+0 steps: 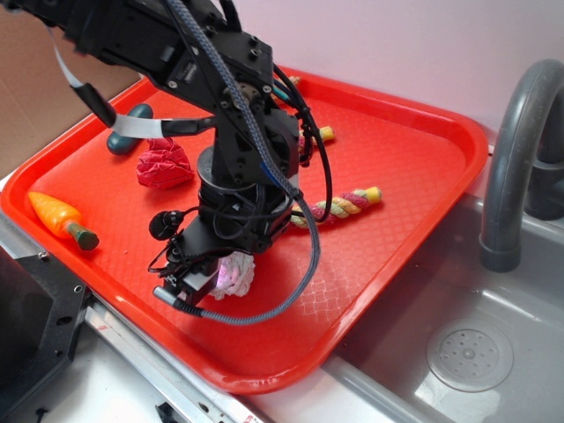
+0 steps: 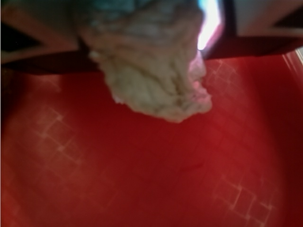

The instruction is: Grab the white paper.

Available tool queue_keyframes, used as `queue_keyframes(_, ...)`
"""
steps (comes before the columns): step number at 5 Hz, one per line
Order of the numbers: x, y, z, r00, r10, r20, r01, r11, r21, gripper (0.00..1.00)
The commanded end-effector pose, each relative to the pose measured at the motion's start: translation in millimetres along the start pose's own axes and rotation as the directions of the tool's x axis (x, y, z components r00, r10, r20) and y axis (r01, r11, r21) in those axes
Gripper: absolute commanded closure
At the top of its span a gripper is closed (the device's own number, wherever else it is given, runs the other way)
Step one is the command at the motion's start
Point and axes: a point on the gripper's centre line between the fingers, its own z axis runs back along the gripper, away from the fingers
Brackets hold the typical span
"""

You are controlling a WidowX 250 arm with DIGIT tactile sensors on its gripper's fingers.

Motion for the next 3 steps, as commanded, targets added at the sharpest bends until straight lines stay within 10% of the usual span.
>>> queue_keyframes(1,-26,-2,35,0.926,0.338,0.171,-0.357,0.929,0.096,1.00)
queue_keyframes(3,-79,19,96,0.600,0.733,0.319,-0.781,0.623,0.038,1.00)
